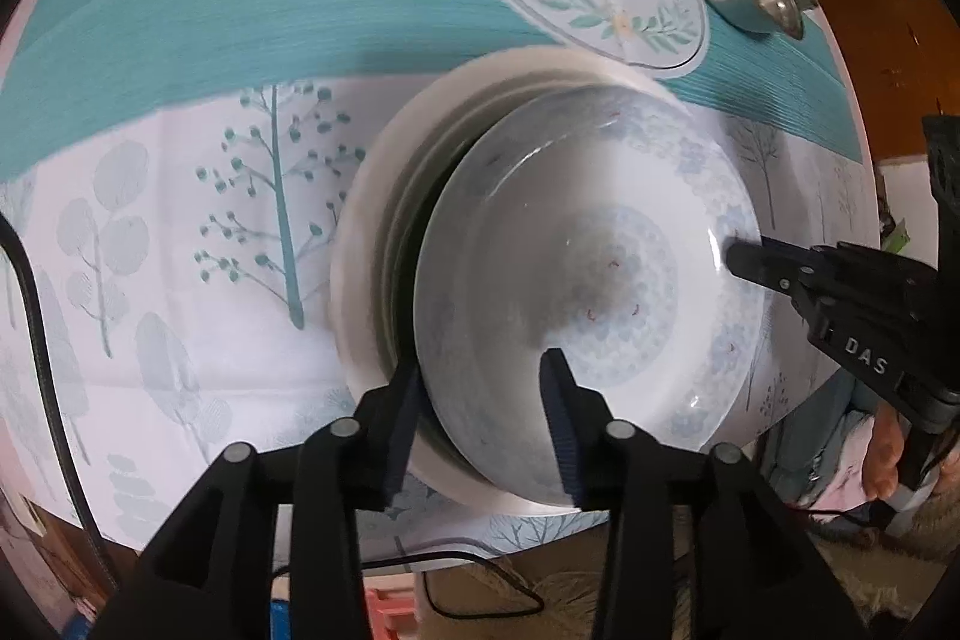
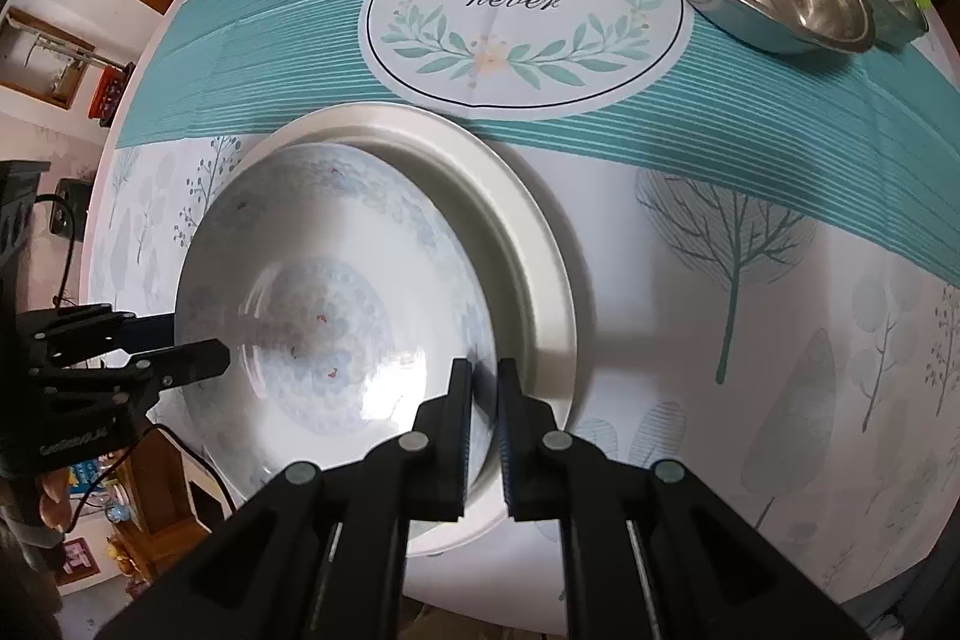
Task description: Organize plates and bowls
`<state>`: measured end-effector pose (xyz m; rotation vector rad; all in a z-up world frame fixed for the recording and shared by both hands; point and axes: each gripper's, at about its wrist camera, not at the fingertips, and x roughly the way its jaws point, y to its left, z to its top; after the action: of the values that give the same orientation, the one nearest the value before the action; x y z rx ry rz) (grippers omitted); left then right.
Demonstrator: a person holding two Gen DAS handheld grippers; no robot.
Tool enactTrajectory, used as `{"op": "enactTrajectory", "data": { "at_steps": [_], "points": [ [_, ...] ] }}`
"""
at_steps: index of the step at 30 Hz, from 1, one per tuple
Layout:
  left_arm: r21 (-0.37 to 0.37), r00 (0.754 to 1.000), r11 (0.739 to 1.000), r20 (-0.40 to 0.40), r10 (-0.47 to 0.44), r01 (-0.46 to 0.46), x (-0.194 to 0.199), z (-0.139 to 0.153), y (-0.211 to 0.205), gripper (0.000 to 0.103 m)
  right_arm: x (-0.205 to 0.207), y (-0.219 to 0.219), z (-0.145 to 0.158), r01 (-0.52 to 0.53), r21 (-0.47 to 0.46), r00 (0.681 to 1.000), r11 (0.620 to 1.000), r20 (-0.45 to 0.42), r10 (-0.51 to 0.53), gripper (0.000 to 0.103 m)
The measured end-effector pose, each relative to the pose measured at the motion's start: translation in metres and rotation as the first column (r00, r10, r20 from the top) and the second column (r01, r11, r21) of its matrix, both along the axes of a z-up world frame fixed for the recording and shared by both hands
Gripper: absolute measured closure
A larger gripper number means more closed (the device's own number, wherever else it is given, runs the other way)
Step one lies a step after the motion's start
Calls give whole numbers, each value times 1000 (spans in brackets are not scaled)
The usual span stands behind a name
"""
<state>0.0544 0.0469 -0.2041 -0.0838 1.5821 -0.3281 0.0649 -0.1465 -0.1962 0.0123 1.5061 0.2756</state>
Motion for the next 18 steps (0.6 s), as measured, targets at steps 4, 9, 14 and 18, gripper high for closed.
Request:
{"op": "enactTrajectory", "data": {
  "at_steps": [4,9,14,18],
  "points": [
    [52,995,998,94,-23,18,1,22,-6,32,-4,6,8,-38,-47,998,998,55,41,94],
    [61,986,998,159,-39,30,0,45,-14,22,-10,13,28,-87,-77,987,993,129,96,77],
    [58,978,997,199,-58,47,-10,68,-15,21,-16,15,43,-89,-57,982,994,161,97,73],
    [54,966,996,245,-78,67,-22,93,-19,18,-25,16,53,-84,-38,982,996,170,89,73]
  ]
}}
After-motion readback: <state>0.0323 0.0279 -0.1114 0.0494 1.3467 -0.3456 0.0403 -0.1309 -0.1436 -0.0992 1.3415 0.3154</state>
